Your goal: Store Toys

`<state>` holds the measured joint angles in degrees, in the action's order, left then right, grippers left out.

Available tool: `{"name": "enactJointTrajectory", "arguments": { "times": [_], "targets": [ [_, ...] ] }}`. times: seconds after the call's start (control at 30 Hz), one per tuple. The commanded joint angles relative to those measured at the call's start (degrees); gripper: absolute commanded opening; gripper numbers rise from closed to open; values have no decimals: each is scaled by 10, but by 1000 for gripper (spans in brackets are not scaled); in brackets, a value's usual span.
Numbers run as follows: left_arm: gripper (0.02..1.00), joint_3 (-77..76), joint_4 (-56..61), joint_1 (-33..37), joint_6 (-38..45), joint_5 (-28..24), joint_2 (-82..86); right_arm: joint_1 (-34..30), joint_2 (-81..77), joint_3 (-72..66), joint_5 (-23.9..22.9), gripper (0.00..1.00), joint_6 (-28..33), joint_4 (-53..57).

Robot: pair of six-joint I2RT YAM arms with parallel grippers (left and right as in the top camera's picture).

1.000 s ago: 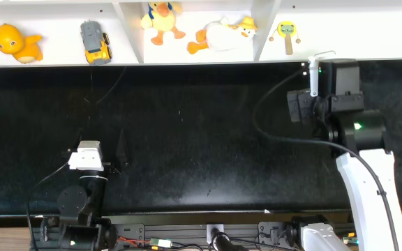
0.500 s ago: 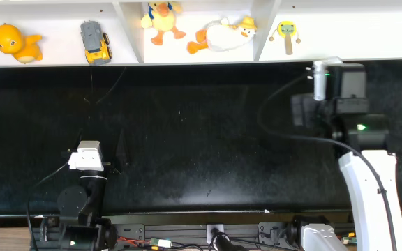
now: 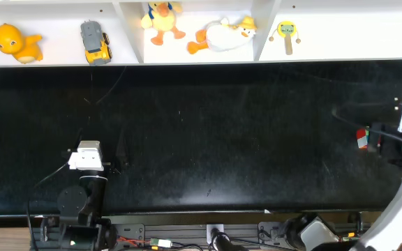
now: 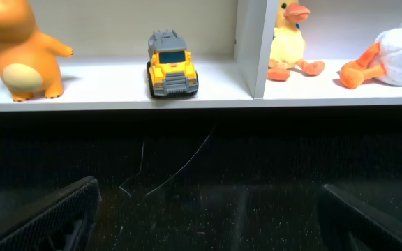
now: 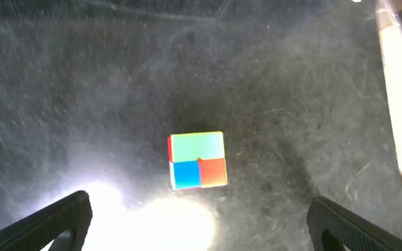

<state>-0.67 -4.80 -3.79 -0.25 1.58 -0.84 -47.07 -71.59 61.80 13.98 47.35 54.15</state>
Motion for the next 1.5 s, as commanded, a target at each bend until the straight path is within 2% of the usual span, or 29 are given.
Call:
{"name": "enactJointTrajectory", "arguments": {
  "times": [0.03,0.3,0.5,0.77,1.1,1.5],
  "targets": [
    [998,2,0,-3,4,5,7,-20,-46,-7,45,993,97,-7],
    [998,2,0,-3,4,5,7,-31,-109,-60,53,996,120,-108],
    [998,2,0,-3,4,5,7,-31,-110,-113,54,996,125,-124],
    [996,2,0,-3,4,5,7,-32,-110,-174,38,993,122,-220],
    [998,2,0,-3,4,5,7,-32,-140,-178,42,996,26,-253],
    [998,2,0,-3,4,5,7,-32,-153,-178,62,969,-60,-292]
  ]
}}
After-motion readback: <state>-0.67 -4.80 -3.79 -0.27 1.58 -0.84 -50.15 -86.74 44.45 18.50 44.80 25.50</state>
